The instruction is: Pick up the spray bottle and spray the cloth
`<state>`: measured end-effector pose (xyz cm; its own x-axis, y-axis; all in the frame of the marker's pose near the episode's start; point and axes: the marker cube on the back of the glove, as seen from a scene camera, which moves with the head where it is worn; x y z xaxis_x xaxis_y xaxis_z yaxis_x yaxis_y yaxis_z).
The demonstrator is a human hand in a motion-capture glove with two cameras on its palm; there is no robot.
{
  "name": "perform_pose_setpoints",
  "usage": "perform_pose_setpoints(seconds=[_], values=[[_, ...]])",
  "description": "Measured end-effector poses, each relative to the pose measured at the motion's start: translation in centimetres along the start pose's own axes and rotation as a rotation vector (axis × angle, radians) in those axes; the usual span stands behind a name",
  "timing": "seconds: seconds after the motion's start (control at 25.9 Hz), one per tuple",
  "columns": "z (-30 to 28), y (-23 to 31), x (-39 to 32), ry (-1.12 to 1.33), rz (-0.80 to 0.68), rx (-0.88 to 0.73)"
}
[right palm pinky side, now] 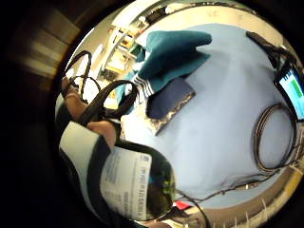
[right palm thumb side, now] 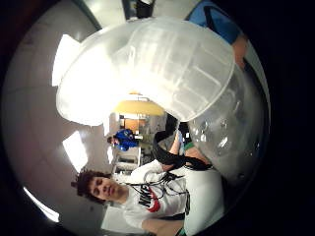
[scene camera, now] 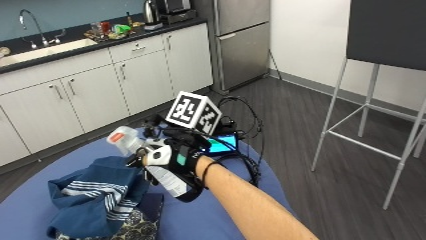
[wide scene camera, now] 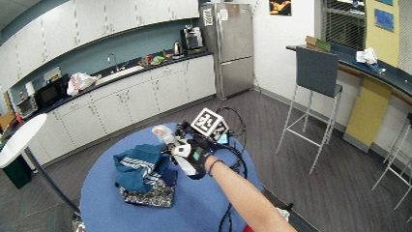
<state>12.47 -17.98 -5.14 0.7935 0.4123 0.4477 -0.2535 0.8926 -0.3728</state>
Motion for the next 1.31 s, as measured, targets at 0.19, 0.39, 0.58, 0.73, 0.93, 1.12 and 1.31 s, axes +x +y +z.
perform_pose_setpoints(seconds=[0.19,0.39,0.58,0.73,0.93,1.12,1.31], values=[[3.8,-2.7,-1.7,0.148,0.049,-0.178],[5.9,-3.0,-0.9,0.192,0.095,-0.244],[6.2,-3.0,0.2,0.208,0.13,-0.261],[6.2,-2.9,0.4,0.217,0.129,-0.262],[6.4,-2.5,0.5,0.228,0.129,-0.27],[6.6,-2.5,0.9,0.233,0.132,-0.286],[6.8,-2.3,1.1,0.236,0.137,-0.293]])
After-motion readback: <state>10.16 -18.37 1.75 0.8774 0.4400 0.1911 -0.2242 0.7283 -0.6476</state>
